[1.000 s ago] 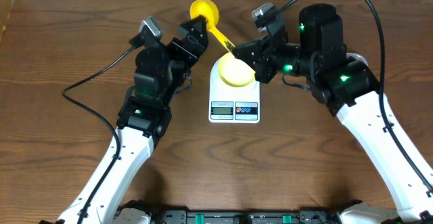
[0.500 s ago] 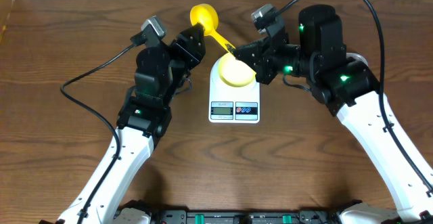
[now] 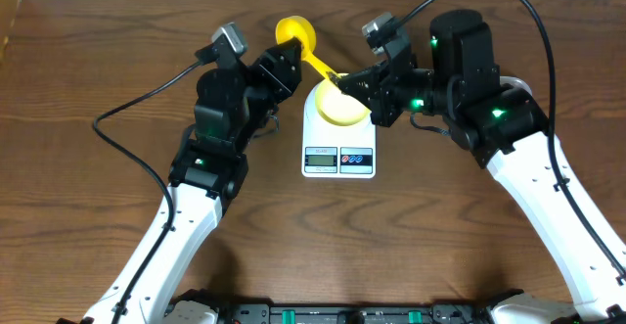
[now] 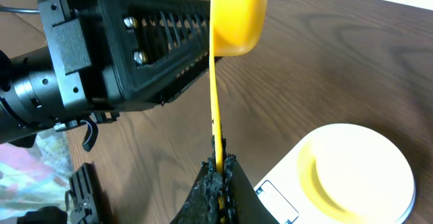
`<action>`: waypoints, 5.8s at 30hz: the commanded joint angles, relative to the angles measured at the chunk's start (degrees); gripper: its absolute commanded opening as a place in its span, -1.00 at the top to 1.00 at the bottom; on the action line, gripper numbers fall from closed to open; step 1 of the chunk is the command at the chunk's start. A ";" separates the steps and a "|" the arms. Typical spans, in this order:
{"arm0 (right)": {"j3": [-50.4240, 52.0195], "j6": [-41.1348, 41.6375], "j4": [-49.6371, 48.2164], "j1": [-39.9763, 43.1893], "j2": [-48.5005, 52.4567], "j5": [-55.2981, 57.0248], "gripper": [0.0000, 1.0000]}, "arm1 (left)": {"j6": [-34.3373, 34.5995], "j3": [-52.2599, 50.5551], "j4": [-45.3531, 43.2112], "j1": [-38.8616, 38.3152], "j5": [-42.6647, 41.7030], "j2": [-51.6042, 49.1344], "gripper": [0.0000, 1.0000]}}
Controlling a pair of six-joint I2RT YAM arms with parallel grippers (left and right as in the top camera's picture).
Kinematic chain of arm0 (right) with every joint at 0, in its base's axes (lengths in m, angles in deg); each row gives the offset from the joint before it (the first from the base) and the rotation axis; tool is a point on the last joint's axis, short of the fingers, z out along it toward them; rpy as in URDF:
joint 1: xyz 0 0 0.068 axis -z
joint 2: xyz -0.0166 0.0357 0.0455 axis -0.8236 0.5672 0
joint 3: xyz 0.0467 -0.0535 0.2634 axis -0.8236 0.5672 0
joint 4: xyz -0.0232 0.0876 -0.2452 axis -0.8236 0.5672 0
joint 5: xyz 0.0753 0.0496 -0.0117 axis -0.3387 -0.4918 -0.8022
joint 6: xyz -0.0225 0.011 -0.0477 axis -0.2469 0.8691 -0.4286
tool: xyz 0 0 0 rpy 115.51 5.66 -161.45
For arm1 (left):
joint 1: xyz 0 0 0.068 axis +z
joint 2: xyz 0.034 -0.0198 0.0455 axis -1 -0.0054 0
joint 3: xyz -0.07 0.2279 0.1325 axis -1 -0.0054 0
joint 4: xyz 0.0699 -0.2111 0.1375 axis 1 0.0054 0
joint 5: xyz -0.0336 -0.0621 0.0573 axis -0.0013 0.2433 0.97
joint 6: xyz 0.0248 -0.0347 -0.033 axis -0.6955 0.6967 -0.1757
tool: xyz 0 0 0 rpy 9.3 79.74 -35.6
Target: Scoop item into bowl and weigh 50g on scale
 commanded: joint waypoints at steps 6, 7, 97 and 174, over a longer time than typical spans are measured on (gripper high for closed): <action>-0.72 -2.23 1.05 -0.11 -0.39 -0.55 0.98 | -0.48 0.94 -0.17 0.24 -2.56 0.00 0.26; -0.72 -2.23 1.03 -0.11 -0.39 -0.33 0.98 | -0.48 0.94 -0.17 0.24 -2.58 0.00 0.27; -0.70 11.43 -3.48 2.05 -4.42 -0.94 0.41 | 39.82 0.90 -1.31 -3.19 -4.96 0.00 0.86; -7.56 12.79 9.94 26.71 -4.96 20.92 0.97 | -28.98 2.84 39.36 -6.27 5.79 -0.72 -0.91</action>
